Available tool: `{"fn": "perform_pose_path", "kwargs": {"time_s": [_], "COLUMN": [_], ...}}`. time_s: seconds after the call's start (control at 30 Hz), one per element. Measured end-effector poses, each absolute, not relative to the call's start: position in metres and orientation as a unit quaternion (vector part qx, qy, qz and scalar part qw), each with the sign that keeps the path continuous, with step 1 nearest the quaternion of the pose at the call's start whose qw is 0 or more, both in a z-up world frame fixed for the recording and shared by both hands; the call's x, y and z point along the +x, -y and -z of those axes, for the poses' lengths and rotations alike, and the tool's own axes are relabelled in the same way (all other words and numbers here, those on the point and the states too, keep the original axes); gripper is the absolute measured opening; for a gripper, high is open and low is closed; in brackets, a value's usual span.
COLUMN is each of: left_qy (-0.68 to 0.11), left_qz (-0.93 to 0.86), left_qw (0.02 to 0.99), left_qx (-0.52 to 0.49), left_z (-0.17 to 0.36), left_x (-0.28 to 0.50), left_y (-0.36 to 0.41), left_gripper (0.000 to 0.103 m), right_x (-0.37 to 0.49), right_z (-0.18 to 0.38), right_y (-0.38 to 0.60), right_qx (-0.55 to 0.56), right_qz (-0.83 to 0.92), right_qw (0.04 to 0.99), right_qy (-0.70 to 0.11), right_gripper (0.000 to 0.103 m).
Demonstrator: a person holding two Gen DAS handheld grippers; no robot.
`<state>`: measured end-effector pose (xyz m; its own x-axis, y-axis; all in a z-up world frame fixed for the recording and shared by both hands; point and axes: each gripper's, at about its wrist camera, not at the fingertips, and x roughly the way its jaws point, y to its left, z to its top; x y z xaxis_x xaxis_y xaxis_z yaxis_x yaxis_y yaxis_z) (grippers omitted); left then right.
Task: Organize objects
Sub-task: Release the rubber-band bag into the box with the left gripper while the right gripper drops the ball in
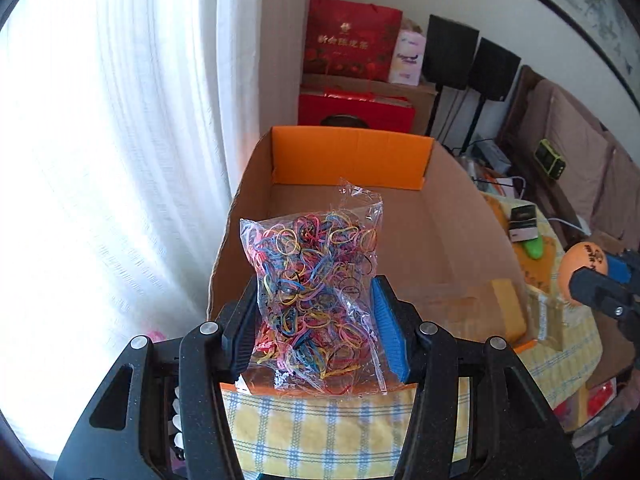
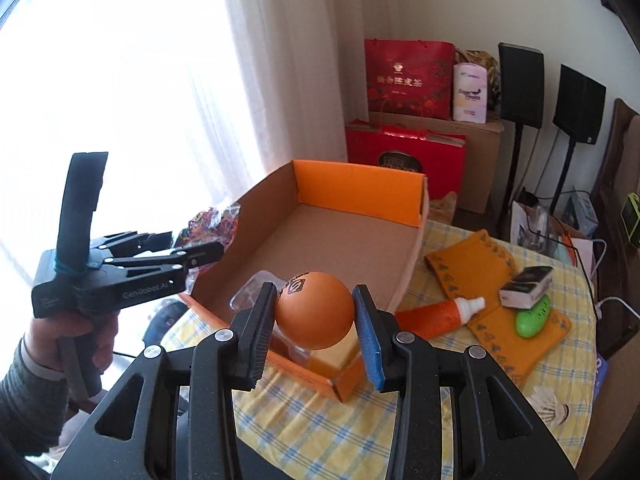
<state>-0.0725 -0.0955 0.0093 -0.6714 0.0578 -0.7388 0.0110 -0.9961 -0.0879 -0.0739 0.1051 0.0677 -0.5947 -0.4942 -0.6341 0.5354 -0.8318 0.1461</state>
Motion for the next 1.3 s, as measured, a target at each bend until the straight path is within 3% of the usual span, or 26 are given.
{"fn": "perform_pose_path", "kwargs": {"time_s": [0.17,0.3,0.4,0.63,1.07,1.3], "left_qy": [0.039,0.052,0.086,0.119,0.153,0.164], "left_qz": [-0.907,-0.903,-0.903,-0.919,-0.915,-0.910], "left_qw": [0.004,0.004,0.016,0.003,-0.026,-0.010], "left_qx": [-0.420,-0.426,-0.420,-0.376,-0.372,-0.380], "left_z": [0.010,0.016,0.010,-0.019,-0.014,-0.013], "left_x": [-0.077,-0.080,-0.075,-0.057,-0.049,-0.052], "left_y": [0.106,0.111,0.120,0.149,0.179,0.173], "left_gripper": [0.052,0.081,0.082,0.096,0.099,0.102], "right_x": [-0.083,-0.092,-0.097,-0.105,-0.113,-0.108], "right_z": [-0.065,-0.061,-0.056,-0.049,-0.012,-0.015], "right_y": [-0.077,-0.060,-0.052,-0.033,0.030,0.013], "right_qx": [0.352,0.357,0.363,0.366,0.385,0.386], "right_qz": [0.883,0.879,0.877,0.869,0.849,0.852], "right_qw": [0.308,0.313,0.314,0.330,0.351,0.343], "right_qy": [-0.028,-0.034,-0.036,-0.036,-0.093,-0.087], "right_gripper": [0.039,0.039,0.039,0.039,0.040,0.045]}}
